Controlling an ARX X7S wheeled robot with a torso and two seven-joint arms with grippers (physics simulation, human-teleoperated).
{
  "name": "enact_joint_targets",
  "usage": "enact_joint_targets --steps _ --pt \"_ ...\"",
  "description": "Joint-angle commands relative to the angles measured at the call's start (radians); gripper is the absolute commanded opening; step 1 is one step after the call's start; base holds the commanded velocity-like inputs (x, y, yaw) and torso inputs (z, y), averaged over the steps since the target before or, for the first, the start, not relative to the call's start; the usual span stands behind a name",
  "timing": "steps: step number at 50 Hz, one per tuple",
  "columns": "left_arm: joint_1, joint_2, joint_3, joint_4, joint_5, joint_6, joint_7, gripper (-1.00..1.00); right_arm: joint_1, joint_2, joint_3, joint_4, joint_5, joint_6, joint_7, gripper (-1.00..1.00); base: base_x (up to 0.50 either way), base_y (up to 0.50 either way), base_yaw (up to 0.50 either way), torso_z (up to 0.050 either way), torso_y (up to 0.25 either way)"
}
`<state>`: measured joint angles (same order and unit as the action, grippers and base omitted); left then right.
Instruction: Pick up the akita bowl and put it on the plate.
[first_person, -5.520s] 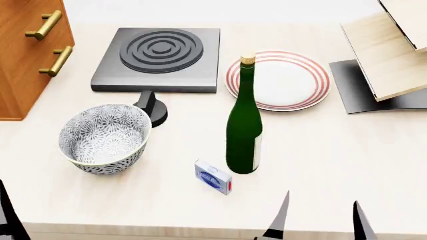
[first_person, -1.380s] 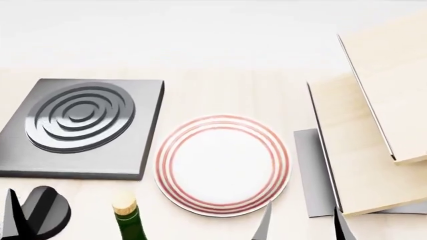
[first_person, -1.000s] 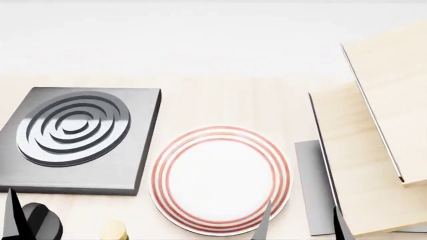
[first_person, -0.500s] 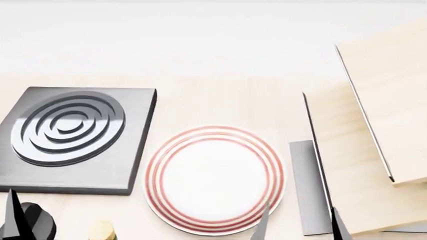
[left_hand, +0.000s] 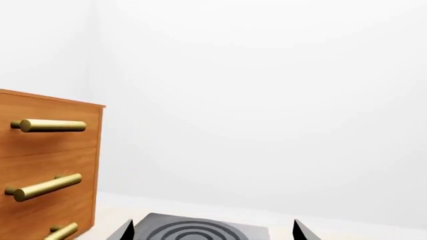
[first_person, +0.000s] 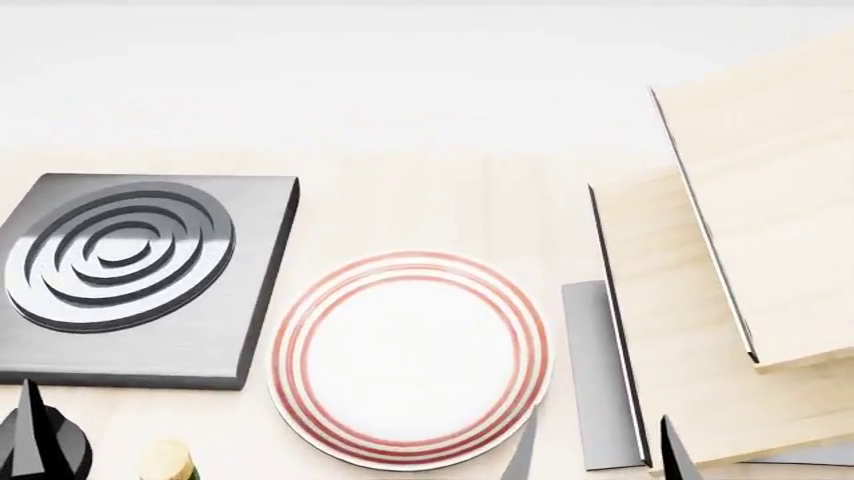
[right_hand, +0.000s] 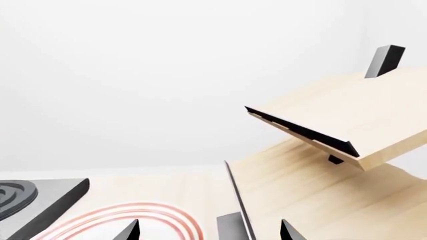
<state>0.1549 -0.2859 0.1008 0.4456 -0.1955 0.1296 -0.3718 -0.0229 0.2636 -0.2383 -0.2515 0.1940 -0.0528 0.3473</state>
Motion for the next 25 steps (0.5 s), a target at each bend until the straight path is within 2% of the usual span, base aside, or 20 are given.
enact_joint_targets --steps 1,12,25 --pt "-0.004 -0.004 0.002 -0.005 0.000 0.000 -0.006 1.00 0.001 0.003 -0.005 0.002 0.004 -0.003 0.002 1.00 0.00 0.00 0.00 0.000 0.000" --pt "-0.002 -0.034 -0.011 0.040 0.024 -0.048 -0.025 1.00 0.006 0.005 -0.016 0.008 0.003 0.002 0.003 1.00 0.00 0.00 0.00 0.000 0.000" --pt "0.008 -0.076 -0.112 0.106 0.003 -0.106 -0.076 1.00 0.015 0.005 -0.026 0.025 0.004 -0.004 0.001 1.00 0.00 0.00 0.00 0.000 0.000"
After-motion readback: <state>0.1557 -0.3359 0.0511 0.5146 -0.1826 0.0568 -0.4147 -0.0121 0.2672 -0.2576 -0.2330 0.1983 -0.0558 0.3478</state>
